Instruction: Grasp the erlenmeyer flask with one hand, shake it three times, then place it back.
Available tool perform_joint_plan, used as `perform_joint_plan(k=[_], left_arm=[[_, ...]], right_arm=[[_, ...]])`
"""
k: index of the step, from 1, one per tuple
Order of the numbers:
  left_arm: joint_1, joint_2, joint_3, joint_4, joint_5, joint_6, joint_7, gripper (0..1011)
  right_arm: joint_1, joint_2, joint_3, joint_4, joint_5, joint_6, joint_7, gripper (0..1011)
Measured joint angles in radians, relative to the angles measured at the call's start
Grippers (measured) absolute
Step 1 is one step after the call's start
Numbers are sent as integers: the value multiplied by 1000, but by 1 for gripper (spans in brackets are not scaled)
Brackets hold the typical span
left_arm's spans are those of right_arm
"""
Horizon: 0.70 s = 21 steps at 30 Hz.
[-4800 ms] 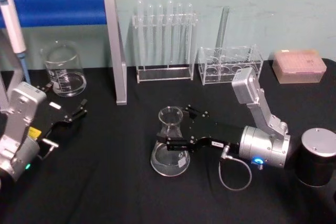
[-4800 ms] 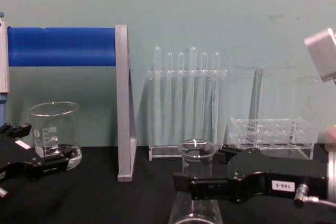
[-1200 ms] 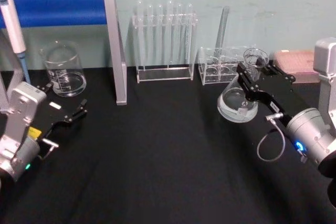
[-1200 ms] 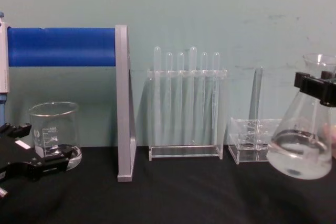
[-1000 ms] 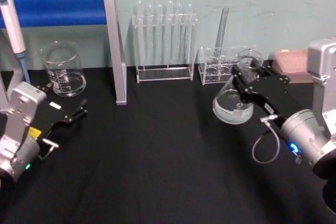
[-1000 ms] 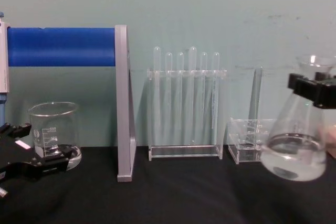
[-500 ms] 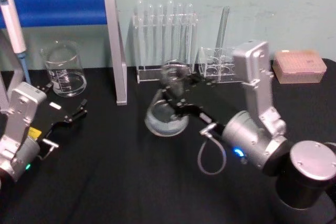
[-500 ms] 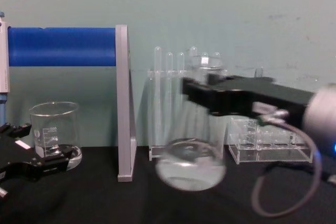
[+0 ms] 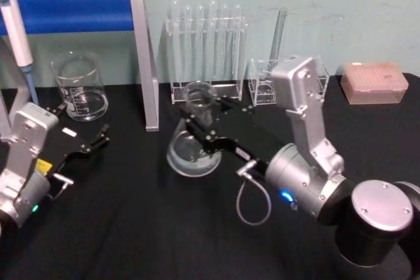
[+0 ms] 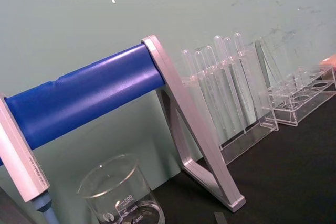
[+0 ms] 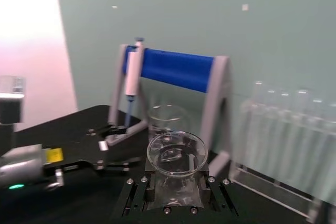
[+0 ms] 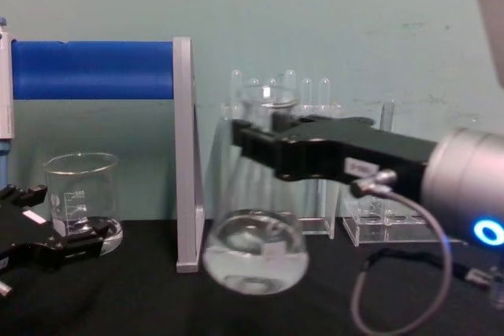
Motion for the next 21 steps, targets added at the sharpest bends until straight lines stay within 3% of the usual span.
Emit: perform_joint_plan(k=[4,17,18,21], left_arm=[[0,0,0,0,0,0,0,1001],[0,0,0,0,0,0,0,1001],[0,0,0,0,0,0,0,1001],[0,0,0,0,0,0,0,1001]], right_arm=[[-28,2,36,-21,-11,1,-32,449],[-206,0,254,-144,-51,10,-216,449],[-206,0,254,-144,-51,10,-216,449],[-242,-8,298,-166,-59,10,-245,449]])
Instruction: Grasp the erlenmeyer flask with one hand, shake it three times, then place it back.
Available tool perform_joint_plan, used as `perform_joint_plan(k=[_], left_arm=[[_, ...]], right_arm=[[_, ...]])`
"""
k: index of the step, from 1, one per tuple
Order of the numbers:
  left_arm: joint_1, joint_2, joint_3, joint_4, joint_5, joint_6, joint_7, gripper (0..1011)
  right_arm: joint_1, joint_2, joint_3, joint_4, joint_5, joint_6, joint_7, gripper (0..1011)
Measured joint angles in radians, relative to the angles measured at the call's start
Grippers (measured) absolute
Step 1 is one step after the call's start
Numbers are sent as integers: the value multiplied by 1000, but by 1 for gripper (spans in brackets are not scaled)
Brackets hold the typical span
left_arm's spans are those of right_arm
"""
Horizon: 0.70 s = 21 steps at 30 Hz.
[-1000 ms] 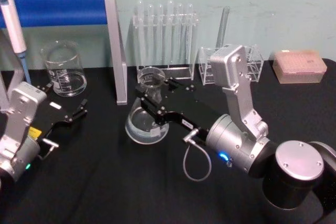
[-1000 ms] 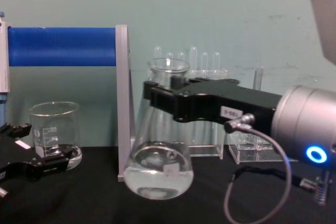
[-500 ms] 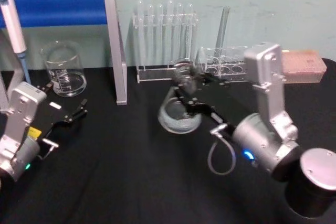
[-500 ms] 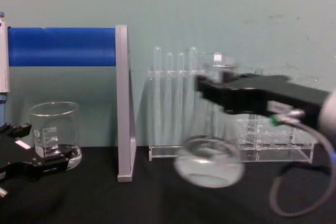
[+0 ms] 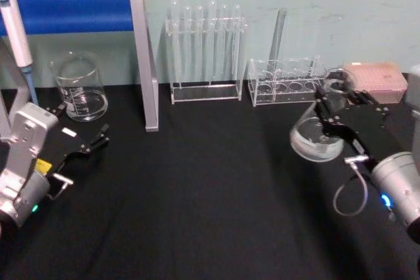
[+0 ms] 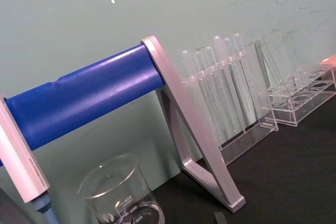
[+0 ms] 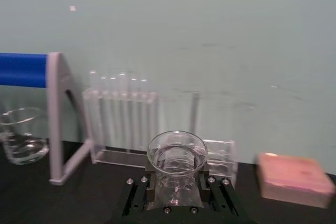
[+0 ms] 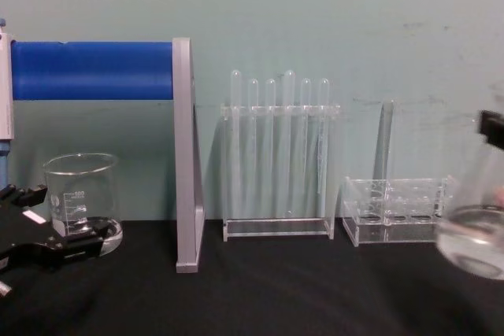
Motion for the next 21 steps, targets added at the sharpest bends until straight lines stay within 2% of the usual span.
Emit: perform_joint_plan(k=[6,12,15,21], left_arm=[[0,0,0,0,0,0,0,1001],[0,0,0,0,0,0,0,1001],[0,0,0,0,0,0,0,1001],[0,0,0,0,0,0,0,1001]], right_arm=[[-17,-11,38,-9,-9,0,-12,449],[11,-17,28,16,-11,4,24,449],[43,-21,2,44,-11,9,63,449],[124,-32,-81,110,-11,18,167,449]])
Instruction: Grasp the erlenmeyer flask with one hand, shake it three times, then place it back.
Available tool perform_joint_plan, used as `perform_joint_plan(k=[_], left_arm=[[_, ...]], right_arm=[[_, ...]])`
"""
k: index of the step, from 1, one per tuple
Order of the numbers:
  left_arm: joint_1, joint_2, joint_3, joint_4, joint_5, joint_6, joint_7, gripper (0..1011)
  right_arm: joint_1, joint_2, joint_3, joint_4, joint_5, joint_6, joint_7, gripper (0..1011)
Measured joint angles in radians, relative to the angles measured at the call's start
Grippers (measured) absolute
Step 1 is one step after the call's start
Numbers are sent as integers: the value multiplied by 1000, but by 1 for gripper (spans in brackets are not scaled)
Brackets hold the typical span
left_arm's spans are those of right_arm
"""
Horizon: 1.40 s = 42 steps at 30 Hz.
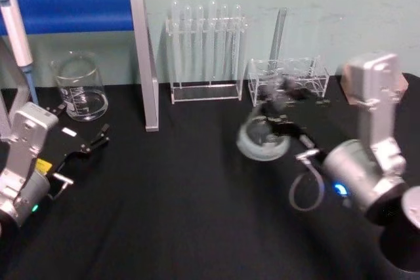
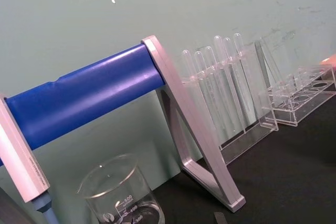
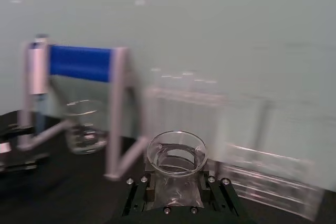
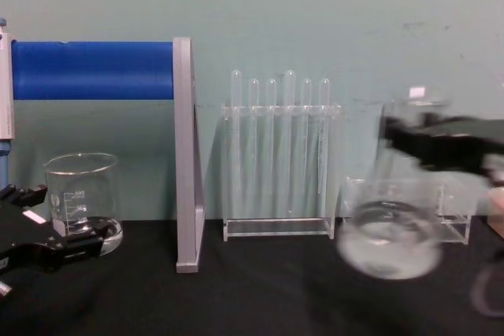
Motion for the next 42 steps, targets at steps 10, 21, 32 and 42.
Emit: perform_joint_plan(k=[10,21,32,42], left_arm=[[0,0,0,0,0,0,0,1001],[0,0,0,0,0,0,0,1001],[0,0,0,0,0,0,0,1001],[0,0,0,0,0,0,0,1001]], right_arm=[[124,-20,-156,101,12,-1,141,449],[144,-9,-173,116,36,-6,136,449],[49,22,-46,30,37,-3,11,449],[-86,19,112,-74,8,7,-108,449]])
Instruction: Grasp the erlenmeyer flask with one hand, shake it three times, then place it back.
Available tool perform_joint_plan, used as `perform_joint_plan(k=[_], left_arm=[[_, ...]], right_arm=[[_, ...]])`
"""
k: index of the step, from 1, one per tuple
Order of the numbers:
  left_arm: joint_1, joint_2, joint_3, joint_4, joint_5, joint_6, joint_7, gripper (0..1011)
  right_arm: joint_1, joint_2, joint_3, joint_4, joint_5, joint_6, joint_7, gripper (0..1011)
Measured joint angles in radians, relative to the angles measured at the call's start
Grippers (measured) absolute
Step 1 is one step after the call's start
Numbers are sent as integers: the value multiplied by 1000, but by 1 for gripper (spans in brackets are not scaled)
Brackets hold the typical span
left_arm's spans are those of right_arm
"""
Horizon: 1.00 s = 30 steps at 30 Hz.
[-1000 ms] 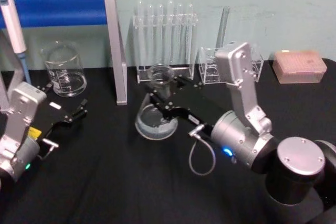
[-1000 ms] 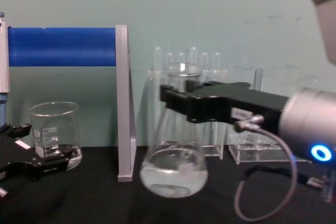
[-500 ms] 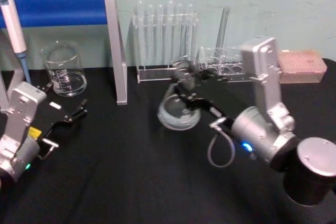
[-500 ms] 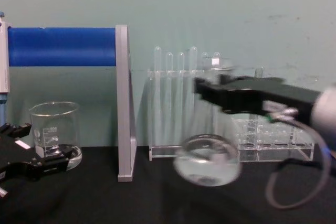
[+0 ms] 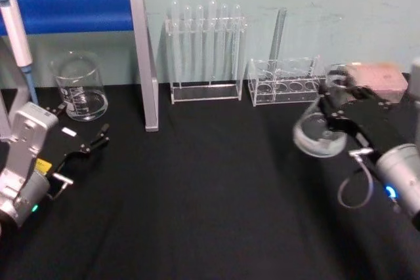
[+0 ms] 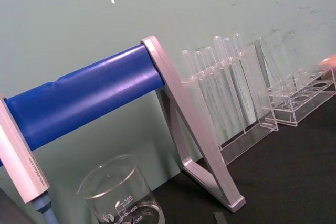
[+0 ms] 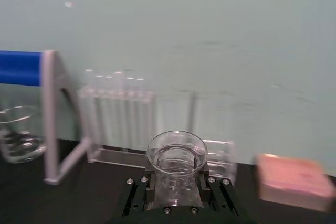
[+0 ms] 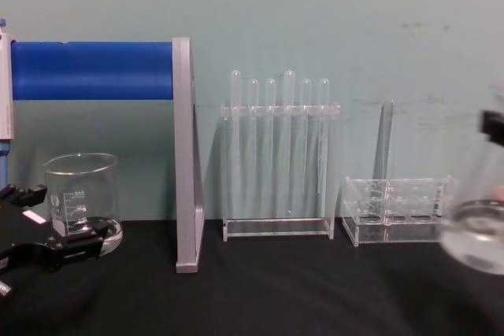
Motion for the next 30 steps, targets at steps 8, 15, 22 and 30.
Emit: perform_joint_plan(k=[8,15,22,30], left_arm=[[0,0,0,0,0,0,0,1001],[0,0,0,0,0,0,0,1001],[0,0,0,0,0,0,0,1001],[0,0,0,0,0,0,0,1001]], right_arm=[[-53,-23,64,-40,-22,2,-41,449],[-25,-36,38,-19,-36,4,-6,449],[61,-50,-51,54,-43,6,86,449],[174,-64,-181,156,-31,-4,200,449]])
